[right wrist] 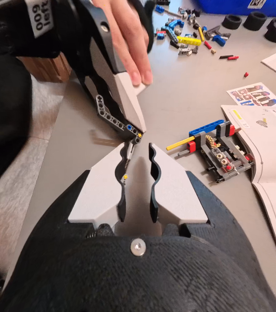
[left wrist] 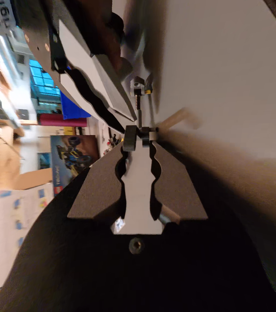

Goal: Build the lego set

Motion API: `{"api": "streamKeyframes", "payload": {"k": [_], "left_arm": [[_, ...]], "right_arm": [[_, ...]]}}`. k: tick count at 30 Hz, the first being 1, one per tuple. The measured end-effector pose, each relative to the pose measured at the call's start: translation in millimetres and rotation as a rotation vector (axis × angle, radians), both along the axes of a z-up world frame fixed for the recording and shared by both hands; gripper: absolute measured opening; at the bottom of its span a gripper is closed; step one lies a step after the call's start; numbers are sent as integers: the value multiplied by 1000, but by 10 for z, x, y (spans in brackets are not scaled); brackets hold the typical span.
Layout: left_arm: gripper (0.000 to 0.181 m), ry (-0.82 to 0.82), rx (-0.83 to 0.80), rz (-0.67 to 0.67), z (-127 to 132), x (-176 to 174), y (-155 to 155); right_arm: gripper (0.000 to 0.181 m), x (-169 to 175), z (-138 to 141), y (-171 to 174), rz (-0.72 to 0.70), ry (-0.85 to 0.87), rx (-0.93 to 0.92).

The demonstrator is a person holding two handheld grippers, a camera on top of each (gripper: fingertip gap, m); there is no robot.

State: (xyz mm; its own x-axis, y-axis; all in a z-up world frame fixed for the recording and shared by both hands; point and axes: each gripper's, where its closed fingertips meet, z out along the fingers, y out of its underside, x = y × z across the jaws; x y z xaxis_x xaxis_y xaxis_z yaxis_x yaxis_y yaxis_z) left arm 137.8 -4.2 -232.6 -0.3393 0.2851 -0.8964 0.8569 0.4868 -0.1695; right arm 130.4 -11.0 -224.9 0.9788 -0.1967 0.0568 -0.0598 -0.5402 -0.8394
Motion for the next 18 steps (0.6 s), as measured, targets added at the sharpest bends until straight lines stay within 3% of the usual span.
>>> {"api": "streamKeyframes", "payload": {"k": [4,8,10,13,18], "left_arm": [[22,-200,0,-22,35,-26,-4],[22,-326,8,2,52,10,15],[22,-325,7,6,51,11,27],[22,-312,-13,-17,57,-13,26],[22,-222,-65,-62,42,-61,30]], "right_arm": [[9,-45,31,57,4,37,24],[14,-75,-38,64,2,46,-24],[21,-62,-70,57,-15,43,-52],[10,-49,-40,77,-14,19,-39],[9,-44,-37,98,-10,13,-22]]}}
